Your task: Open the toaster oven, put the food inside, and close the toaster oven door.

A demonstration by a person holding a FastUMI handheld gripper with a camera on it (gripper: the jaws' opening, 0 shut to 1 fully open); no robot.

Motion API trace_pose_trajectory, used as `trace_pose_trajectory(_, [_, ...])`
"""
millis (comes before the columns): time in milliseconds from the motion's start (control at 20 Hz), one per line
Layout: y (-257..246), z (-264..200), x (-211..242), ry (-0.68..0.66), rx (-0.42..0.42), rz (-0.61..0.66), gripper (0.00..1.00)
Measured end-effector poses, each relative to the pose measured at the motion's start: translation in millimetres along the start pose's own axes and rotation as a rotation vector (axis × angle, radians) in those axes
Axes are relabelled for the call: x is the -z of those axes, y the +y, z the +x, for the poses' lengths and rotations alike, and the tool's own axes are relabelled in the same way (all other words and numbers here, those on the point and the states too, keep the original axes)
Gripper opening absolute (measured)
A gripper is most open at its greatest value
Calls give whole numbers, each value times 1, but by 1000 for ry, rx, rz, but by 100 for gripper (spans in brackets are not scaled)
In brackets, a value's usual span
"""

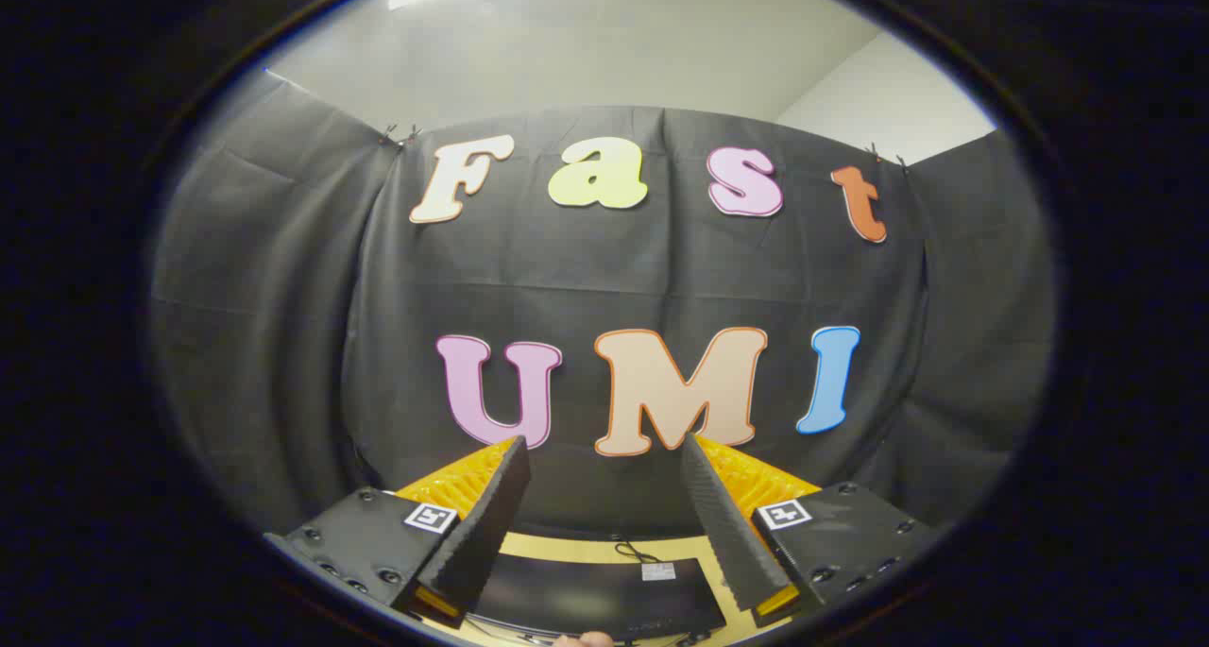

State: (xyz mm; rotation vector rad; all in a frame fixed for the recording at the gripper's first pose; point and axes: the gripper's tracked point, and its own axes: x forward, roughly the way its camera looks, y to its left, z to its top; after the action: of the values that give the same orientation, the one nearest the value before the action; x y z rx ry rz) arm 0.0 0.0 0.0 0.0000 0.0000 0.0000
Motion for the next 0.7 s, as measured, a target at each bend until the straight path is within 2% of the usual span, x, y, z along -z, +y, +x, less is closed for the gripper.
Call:
trace_pose_trajectory(350, [5, 7, 51, 16, 18, -26, 99])
trace_pose_trajectory(700, [25, 12, 130, 60, -4, -73, 99])
